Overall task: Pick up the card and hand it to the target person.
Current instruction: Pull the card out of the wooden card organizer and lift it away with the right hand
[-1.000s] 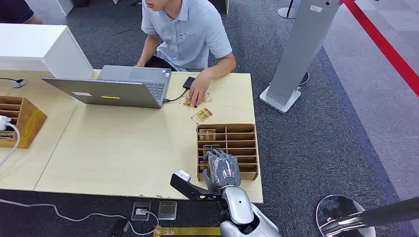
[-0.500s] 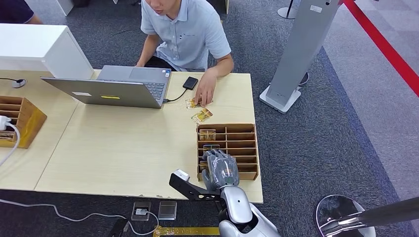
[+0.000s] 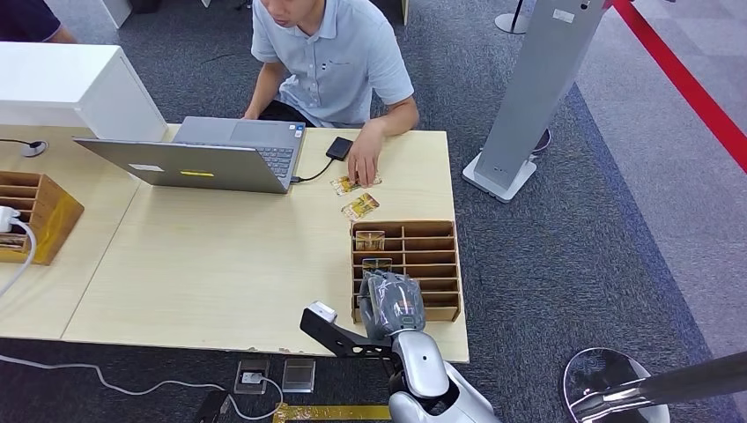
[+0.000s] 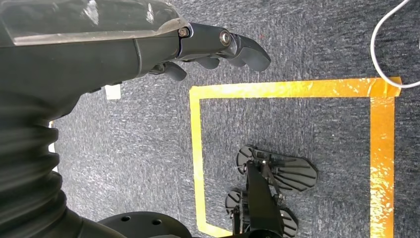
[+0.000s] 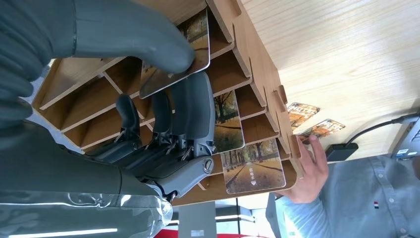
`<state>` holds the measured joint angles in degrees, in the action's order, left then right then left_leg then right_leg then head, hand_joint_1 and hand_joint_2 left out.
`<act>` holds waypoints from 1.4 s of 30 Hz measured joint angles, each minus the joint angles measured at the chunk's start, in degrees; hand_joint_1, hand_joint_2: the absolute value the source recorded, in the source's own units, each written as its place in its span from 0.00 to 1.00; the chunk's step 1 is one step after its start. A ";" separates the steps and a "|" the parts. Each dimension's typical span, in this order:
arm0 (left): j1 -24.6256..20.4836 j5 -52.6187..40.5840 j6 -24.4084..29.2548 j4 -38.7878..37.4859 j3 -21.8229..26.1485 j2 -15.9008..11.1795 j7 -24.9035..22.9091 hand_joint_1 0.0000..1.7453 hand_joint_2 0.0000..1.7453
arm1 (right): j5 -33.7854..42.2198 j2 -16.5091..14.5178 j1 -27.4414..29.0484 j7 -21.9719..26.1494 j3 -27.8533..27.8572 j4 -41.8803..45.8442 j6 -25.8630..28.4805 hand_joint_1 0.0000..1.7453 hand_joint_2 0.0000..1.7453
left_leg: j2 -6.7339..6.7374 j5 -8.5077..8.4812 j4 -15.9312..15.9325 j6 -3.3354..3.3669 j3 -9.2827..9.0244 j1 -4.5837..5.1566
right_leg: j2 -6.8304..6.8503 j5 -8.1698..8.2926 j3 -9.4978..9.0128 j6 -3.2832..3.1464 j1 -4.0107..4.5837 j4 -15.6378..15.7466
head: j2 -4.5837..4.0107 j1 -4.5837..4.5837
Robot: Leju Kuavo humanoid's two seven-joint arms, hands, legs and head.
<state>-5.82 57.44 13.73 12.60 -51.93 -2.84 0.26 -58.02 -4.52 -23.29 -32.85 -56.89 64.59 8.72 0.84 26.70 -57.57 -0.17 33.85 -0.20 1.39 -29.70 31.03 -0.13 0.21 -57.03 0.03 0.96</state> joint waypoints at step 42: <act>-0.03 -0.83 -0.03 0.00 -0.75 0.02 0.03 0.00 1.00 | 1.14 1.07 0.24 -1.21 0.07 0.15 -0.62 0.67 1.00 | 0.01 0.00 0.00 0.00 0.00 0.00 | 0.00 0.00 0.01 0.00 0.00 0.00 | 0.00 0.00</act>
<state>-5.85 56.61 13.70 12.60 -52.68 -2.82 0.29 -56.88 -3.45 -23.04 -34.06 -56.83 64.74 8.09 0.84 26.70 -57.57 -0.17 33.86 -0.20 1.39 -29.70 31.04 -0.13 0.21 -57.03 0.02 0.96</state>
